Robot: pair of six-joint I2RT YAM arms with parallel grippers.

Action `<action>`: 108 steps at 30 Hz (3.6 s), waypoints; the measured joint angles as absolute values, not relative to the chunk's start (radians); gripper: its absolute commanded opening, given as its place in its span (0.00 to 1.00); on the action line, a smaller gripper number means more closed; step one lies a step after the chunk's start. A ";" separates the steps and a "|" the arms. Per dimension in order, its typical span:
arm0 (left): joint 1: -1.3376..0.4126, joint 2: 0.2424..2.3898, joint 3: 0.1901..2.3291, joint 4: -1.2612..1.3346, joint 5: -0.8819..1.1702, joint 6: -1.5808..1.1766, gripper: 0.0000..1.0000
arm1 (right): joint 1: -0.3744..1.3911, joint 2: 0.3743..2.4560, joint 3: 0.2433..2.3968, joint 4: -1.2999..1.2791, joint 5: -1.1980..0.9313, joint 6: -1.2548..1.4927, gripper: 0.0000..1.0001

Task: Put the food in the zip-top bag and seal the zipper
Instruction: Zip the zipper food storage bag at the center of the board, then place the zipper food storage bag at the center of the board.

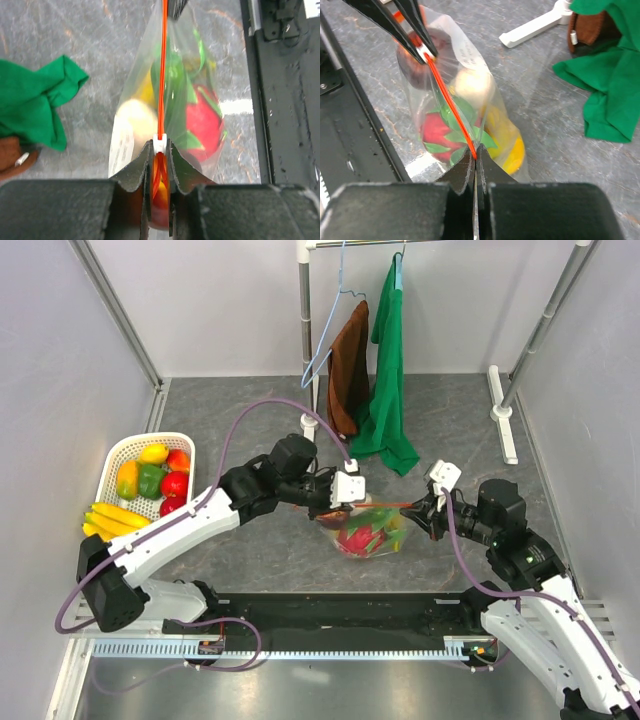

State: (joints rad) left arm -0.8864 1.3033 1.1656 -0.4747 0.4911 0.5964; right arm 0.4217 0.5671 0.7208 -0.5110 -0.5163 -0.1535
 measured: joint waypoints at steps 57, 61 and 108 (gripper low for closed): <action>-0.861 1.229 1.222 -0.686 0.476 0.619 0.57 | 0.416 0.553 0.709 -0.555 -0.441 -0.244 0.00; -0.971 1.257 1.209 -0.638 0.445 0.542 0.57 | 0.415 0.553 0.709 -0.554 -0.441 -0.244 0.00; -0.738 1.504 1.419 -0.786 0.296 0.597 0.02 | 0.415 0.759 0.935 -0.606 -0.345 0.058 0.98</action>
State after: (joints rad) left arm -0.7383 1.5040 1.4185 -0.7860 0.2958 0.5968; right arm 0.4149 0.7586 0.9352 -0.6056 -0.3450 0.0582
